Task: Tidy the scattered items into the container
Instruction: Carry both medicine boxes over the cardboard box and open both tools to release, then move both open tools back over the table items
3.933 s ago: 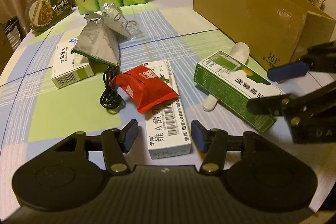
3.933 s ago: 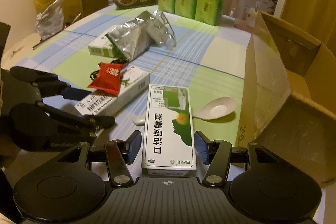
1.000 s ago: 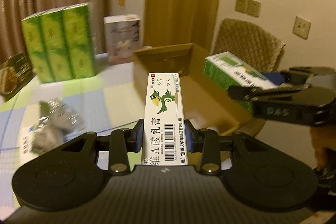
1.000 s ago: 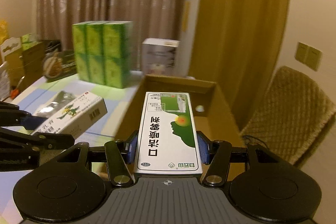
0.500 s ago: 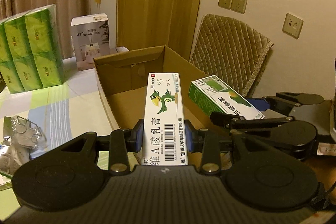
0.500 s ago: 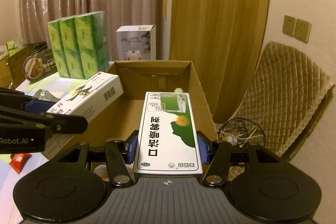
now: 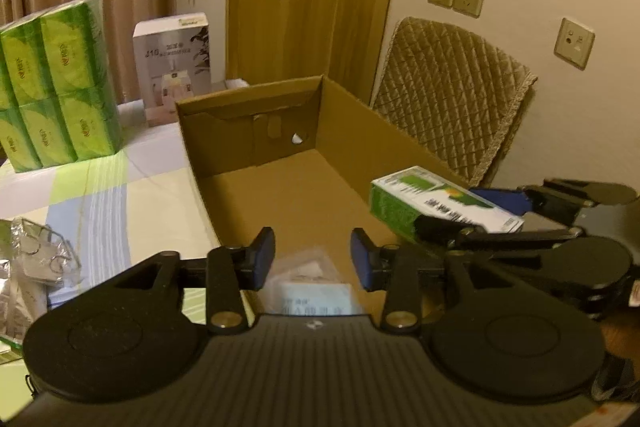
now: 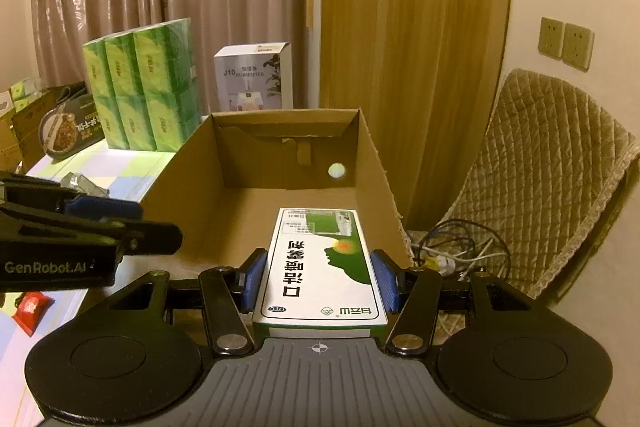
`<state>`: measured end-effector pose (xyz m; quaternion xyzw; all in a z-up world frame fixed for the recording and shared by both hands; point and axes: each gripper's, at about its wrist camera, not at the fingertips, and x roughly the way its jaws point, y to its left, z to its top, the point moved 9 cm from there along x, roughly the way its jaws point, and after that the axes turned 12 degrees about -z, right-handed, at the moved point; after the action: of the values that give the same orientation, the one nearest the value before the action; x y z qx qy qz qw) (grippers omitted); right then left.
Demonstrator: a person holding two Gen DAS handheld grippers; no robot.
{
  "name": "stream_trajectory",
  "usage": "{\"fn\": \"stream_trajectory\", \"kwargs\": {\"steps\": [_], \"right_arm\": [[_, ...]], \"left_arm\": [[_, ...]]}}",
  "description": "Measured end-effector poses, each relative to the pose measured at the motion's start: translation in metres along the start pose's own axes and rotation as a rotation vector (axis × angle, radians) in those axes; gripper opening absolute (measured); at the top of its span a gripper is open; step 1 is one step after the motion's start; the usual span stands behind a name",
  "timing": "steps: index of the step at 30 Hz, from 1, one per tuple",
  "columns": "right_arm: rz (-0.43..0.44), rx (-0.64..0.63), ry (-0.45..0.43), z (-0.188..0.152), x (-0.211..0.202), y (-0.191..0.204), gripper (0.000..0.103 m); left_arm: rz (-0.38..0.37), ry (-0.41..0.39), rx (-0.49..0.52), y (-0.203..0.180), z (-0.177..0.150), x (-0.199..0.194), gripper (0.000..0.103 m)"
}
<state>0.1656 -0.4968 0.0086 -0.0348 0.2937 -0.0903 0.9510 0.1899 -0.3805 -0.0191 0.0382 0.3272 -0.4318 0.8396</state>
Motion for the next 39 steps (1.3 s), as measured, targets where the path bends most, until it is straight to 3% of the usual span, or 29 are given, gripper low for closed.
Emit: {"fn": "stream_trajectory", "kwargs": {"steps": [12, 14, 15, 25, 34, 39], "right_arm": [[0.013, -0.007, -0.037, 0.006, 0.003, 0.016, 0.054], [0.002, -0.002, -0.060, 0.010, 0.002, 0.016, 0.077], [0.004, 0.005, -0.064, 0.012, 0.001, 0.015, 0.083], [0.040, -0.005, -0.081, 0.005, -0.030, 0.025, 0.083], [0.179, -0.062, -0.138, -0.002, -0.081, 0.087, 0.083], [0.249, -0.091, -0.127, -0.014, -0.098, 0.125, 0.083]], "left_arm": [[0.032, -0.042, -0.022, 0.017, -0.012, -0.034, 0.038], [0.036, -0.053, -0.029, 0.018, -0.012, -0.041, 0.038], [0.038, -0.060, -0.034, 0.020, -0.012, -0.045, 0.039], [0.134, -0.054, -0.068, 0.052, -0.047, -0.087, 0.042], [0.254, 0.005, -0.121, 0.102, -0.109, -0.143, 0.046], [0.320, 0.016, -0.173, 0.130, -0.141, -0.179, 0.048]]}}
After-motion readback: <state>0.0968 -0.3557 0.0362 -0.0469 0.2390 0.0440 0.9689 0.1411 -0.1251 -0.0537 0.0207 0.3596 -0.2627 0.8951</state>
